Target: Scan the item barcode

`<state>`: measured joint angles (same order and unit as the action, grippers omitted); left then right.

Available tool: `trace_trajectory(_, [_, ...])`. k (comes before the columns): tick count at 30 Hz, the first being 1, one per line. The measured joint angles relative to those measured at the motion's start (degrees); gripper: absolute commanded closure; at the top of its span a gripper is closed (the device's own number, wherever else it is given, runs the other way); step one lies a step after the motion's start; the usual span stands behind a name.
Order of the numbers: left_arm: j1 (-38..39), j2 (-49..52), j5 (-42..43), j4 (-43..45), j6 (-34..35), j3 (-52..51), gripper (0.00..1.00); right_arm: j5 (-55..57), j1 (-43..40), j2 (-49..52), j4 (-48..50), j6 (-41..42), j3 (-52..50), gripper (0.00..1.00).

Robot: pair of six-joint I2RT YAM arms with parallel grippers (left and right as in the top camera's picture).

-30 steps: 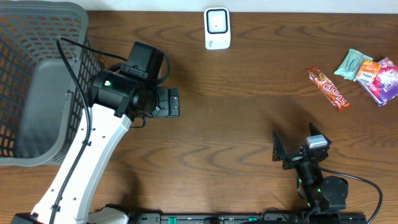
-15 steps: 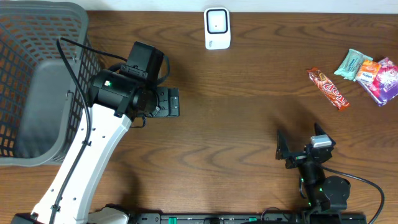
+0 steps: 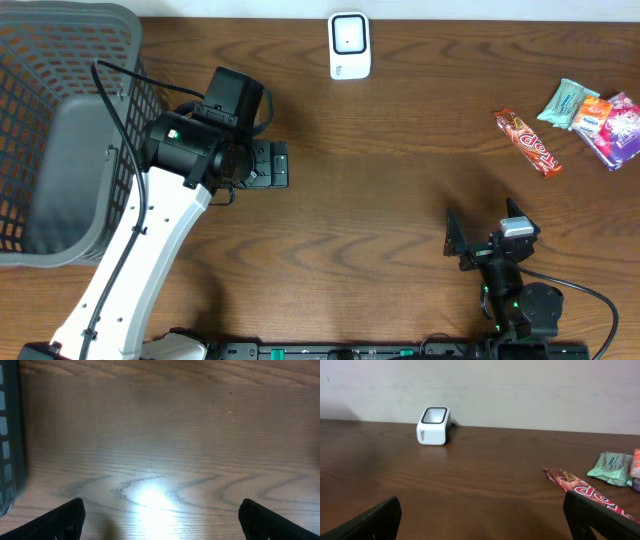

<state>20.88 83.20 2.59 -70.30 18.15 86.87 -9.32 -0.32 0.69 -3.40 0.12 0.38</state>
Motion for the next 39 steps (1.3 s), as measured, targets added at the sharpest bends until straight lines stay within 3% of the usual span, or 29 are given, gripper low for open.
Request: trace_trajectory(39, [0.0, 0.0, 0.0, -0.02, 0.02, 0.0, 0.02, 0.2, 0.0, 0.0, -0.02, 0.98, 0.0, 0.01])
